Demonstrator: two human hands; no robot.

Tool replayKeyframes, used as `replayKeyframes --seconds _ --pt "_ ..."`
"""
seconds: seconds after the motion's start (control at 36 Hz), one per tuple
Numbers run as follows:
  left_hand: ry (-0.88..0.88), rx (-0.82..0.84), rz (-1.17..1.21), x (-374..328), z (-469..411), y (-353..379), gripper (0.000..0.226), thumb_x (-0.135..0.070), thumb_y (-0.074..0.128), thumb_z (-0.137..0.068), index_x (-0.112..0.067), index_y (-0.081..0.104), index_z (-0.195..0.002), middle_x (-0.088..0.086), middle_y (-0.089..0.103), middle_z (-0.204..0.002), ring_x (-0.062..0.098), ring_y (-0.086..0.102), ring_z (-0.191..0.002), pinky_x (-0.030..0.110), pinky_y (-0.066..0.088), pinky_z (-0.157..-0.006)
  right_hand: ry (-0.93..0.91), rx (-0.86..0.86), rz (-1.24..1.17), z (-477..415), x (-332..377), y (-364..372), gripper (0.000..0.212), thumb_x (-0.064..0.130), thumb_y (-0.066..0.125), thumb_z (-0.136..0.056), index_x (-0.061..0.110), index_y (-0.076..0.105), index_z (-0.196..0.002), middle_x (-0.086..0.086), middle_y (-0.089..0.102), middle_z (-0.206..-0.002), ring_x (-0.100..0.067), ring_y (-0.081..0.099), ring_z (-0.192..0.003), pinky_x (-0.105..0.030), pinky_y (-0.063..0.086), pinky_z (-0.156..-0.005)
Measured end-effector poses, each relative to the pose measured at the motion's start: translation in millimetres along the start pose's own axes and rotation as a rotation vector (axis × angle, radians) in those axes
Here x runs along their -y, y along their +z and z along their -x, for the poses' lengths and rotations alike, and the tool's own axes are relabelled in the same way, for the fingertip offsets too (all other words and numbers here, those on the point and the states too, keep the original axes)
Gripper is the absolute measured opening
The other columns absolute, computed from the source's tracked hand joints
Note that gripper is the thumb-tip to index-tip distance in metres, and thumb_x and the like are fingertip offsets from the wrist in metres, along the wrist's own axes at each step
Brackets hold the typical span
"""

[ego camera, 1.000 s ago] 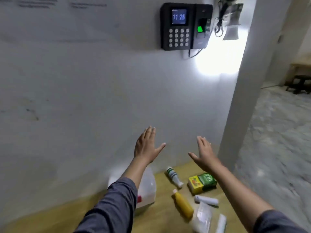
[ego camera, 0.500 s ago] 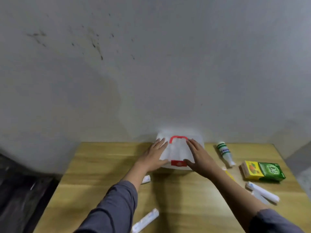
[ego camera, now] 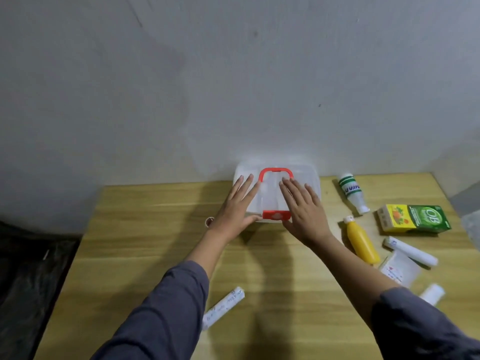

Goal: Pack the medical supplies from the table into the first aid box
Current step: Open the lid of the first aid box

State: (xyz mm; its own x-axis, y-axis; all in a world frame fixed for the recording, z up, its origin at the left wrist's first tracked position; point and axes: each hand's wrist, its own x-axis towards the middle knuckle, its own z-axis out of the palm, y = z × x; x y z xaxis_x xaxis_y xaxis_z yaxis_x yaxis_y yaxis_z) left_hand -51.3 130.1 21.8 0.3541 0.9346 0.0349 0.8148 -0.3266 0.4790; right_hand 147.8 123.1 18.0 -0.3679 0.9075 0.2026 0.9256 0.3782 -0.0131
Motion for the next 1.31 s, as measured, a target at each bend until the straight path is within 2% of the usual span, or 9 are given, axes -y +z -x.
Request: replayKeyframes --seconds 0.17,0.39,0.5,0.69,0.83,0.89,1.03,1.19,1.31 --pt "0.038 -0.012 0.006 2.2 1.9 -1.2 0.083 -0.023 0.067 -0.082 -0.021 0.016 -0.147 -0.013 -0.002 -0.151 0.003 -0.013 -0.139 0.014 -0.007 -0.111 -0.115 -0.035 -0.051 14.8 -5.7 1.8 0.081 0.038 0.071 -0.072 0.008 0.035 -0.138 -0.012 0.047 -0.142 -0.027 0.042 -0.133 -0.036 0.007 -0.116" --pt "0.024 -0.067 0.071 -2.0 9.5 3.8 0.080 -0.017 0.067 -0.082 -0.018 0.020 -0.146 -0.008 0.003 -0.153 0.007 -0.008 -0.140 0.019 -0.001 -0.115 -0.274 -0.103 -0.343 32.7 -5.2 -3.2 0.052 0.014 0.070 -0.078 0.010 0.054 -0.127 -0.010 0.054 -0.135 -0.025 0.046 -0.129 -0.048 0.032 -0.108" --pt "-0.020 -0.076 0.115 -5.7 12.5 4.6 0.081 -0.021 0.067 -0.083 -0.019 0.017 -0.147 -0.014 -0.003 -0.150 0.003 -0.010 -0.139 0.021 0.000 -0.115 -0.230 -0.158 -0.361 31.8 -0.9 -5.6 0.037 0.010 0.069 -0.080 0.011 0.064 -0.116 -0.008 0.062 -0.126 -0.022 0.055 -0.121 -0.043 0.043 -0.103" --pt "-0.244 -0.161 0.378 -8.2 22.6 13.3 0.101 -0.029 0.074 -0.076 -0.022 0.004 -0.148 -0.003 -0.006 -0.158 0.010 -0.001 -0.144 0.025 0.013 -0.114 -0.166 -0.178 -0.384 30.8 2.5 -14.0 0.032 0.008 0.070 -0.079 0.010 0.067 -0.110 -0.006 0.067 -0.119 -0.019 0.061 -0.114 -0.039 0.049 -0.097" --pt "-0.386 -0.186 0.644 -11.9 30.9 14.4 0.102 -0.033 0.078 -0.072 -0.023 0.010 -0.147 -0.016 0.019 -0.148 0.004 0.017 -0.138 0.024 0.022 -0.109 -0.124 -0.164 -0.464 32.3 3.2 -24.8 0.029 0.010 0.067 -0.082 0.011 0.067 -0.111 -0.005 0.066 -0.119 -0.017 0.060 -0.115 -0.037 0.049 -0.098" --pt "-0.428 -0.180 0.685 -11.2 33.6 13.5 0.098 -0.034 0.077 -0.072 -0.021 0.014 -0.147 -0.006 0.029 -0.150 0.013 0.027 -0.138 0.027 0.028 -0.107 -0.102 -0.174 -0.529 31.0 2.3 -32.2 0.027 0.009 0.066 -0.083 0.010 0.068 -0.110 -0.004 0.066 -0.120 -0.016 0.060 -0.115 -0.036 0.047 -0.101" --pt "-0.419 -0.164 0.701 -16.2 40.2 11.6 0.077 -0.028 0.075 -0.075 -0.020 0.033 -0.139 -0.004 0.049 -0.133 0.012 0.045 -0.121 0.022 0.036 -0.093 -0.118 -0.193 -0.593 19.3 -3.3 -56.4 0.025 0.022 0.059 -0.086 0.011 0.070 -0.107 -0.002 0.068 -0.117 -0.013 0.061 -0.112 -0.032 0.046 -0.102" --pt "-0.415 -0.126 0.707 -12.6 42.4 17.9 0.101 -0.060 0.074 -0.064 -0.028 0.022 -0.144 -0.006 0.036 -0.148 0.011 0.034 -0.135 0.043 0.033 -0.111 -0.090 -0.275 -0.617 -14.5 -18.7 -89.9 0.026 0.021 0.063 -0.085 0.014 0.069 -0.110 -0.003 0.069 -0.115 -0.014 0.065 -0.106 -0.029 0.050 -0.096" --pt "-0.411 -0.143 0.727 -24.9 37.4 14.1 0.089 -0.039 0.078 -0.070 -0.027 0.026 -0.142 -0.013 0.038 -0.141 0.005 0.038 -0.127 0.030 0.035 -0.105 -0.011 -0.336 -0.644 -38.4 -29.3 -97.8 0.027 0.017 0.066 -0.083 0.013 0.068 -0.110 -0.006 0.069 -0.114 -0.014 0.063 -0.110 -0.026 0.046 -0.099"
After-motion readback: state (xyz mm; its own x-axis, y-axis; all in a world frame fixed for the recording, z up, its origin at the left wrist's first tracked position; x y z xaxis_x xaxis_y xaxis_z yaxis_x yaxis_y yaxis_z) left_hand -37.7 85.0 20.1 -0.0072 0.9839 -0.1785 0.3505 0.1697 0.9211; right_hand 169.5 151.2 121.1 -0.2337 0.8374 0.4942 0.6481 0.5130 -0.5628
